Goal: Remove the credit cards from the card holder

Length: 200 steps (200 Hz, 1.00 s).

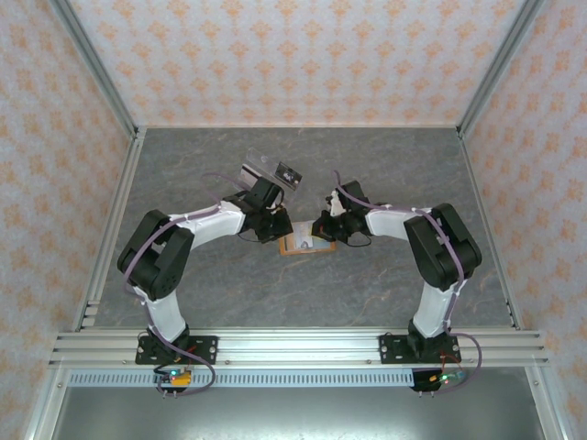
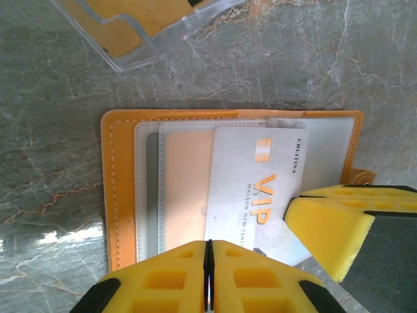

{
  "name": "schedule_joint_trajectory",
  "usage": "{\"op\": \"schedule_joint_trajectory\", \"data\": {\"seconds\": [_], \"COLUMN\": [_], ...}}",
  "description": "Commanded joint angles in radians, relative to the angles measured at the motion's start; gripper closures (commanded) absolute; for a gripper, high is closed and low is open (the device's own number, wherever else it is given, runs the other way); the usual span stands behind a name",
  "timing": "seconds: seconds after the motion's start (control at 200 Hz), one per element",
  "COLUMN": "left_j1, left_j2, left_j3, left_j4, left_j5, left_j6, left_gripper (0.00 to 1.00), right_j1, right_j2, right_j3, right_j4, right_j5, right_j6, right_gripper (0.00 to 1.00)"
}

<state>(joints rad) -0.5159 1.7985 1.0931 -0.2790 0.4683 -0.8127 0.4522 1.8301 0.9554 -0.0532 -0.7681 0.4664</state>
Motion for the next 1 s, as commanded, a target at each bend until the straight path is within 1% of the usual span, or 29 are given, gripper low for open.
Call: {"op": "schedule_joint_trajectory", "data": {"seconds": [0.0, 0.09, 0.2, 0.4, 0.475, 0.525, 0.581, 0.676, 0.786, 0.891, 0.996], "left_j1": [-0.010, -0.010, -0.010, -0.009, -0.010, -0.009, -0.010, -0.009, -0.010, -0.009, -0.009], "left_j2": [0.042, 0.070, 0.087, 0.080, 0.080, 0.078, 0.073, 0.063, 0.052, 0.030, -0.015], "left_j3": [0.021, 0.018, 0.007, -0.001, 0.001, 0.002, 0.004, 0.005, 0.010, 0.014, 0.025], "left_j4": [0.007, 0.011, 0.006, -0.027, -0.034, -0.038, -0.046, -0.053, -0.055, -0.051, -0.050], "left_j5": [0.012, 0.012, 0.012, -0.022, -0.025, -0.030, -0.038, -0.049, -0.046, -0.045, -0.055], "left_j6": [0.008, 0.004, 0.010, 0.020, 0.020, 0.020, 0.020, 0.020, 0.022, 0.026, 0.028], "left_gripper": [0.91, 0.92, 0.94, 0.94, 0.94, 0.94, 0.94, 0.94, 0.93, 0.92, 0.86], "right_j1": [-0.003, -0.004, -0.003, -0.004, -0.004, -0.003, -0.004, -0.005, -0.020, -0.035, -0.036], "right_j2": [0.019, 0.023, 0.036, 0.063, 0.066, 0.065, 0.057, 0.017, -0.052, -0.130, -0.195], "right_j3": [0.014, 0.016, 0.020, 0.035, 0.037, 0.037, 0.036, 0.021, -0.020, -0.067, -0.088], "right_j4": [-0.018, -0.015, -0.013, -0.001, 0.006, 0.002, -0.006, -0.028, -0.022, 0.007, 0.031], "right_j5": [0.006, -0.001, -0.006, -0.044, -0.053, -0.044, -0.020, 0.048, 0.102, 0.116, 0.104], "right_j6": [-0.021, -0.016, -0.012, -0.007, -0.006, -0.005, -0.007, -0.017, -0.032, -0.049, -0.064], "right_gripper": [0.91, 0.83, 0.77, 0.74, 0.77, 0.82, 0.90, 0.97, 1.00, 1.00, 1.00]}}
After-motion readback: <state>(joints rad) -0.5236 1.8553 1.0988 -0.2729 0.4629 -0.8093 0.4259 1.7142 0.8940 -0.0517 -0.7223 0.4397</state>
